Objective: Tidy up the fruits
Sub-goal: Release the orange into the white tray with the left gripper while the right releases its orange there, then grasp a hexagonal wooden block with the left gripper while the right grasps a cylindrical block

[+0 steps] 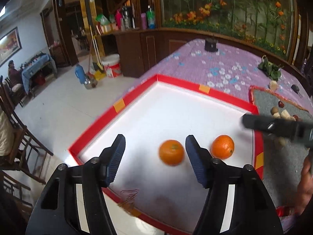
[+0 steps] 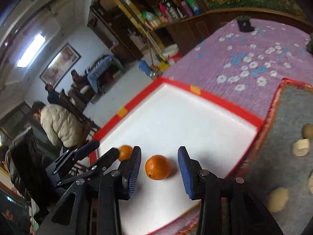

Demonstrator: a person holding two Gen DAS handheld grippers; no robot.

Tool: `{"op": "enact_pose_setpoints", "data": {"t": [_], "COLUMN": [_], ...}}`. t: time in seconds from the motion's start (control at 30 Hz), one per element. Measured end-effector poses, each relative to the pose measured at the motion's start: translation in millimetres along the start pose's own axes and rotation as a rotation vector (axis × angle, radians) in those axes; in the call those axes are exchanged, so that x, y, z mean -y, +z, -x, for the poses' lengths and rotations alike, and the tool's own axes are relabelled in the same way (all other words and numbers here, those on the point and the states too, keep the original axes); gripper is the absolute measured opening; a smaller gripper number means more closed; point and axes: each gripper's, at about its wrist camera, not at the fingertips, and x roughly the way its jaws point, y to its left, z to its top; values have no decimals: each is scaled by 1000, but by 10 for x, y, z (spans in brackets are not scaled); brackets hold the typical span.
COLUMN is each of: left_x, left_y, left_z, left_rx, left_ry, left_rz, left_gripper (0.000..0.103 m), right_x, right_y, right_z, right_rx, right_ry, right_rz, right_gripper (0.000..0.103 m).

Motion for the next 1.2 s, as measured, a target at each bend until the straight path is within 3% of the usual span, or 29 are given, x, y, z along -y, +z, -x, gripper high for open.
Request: {"op": "enact_pose_setpoints", "data": {"t": [0.53, 0.9, 1.0, 1.2], "left_x": [574, 1085, 1156, 1317], "left_y": [-21, -186, -217, -341], "left_z": [453, 656, 631, 572], "left_rx": [79, 118, 109, 72], "left_ry": [-42, -143, -169, -228], "left_rz": [-170, -324, -338, -376], "left_gripper": [65, 65, 65, 65], "right_x": [1176, 1699, 1793, 1771], "right_y": [-265, -681, -755, -729], "right_z": [1597, 2399, 2463, 2216], "right_rx": [265, 359, 353, 237], "right_ry": [-102, -196, -180, -128], "right_rz": [-250, -359, -396, -402], "right_gripper": [42, 43, 44, 44]}}
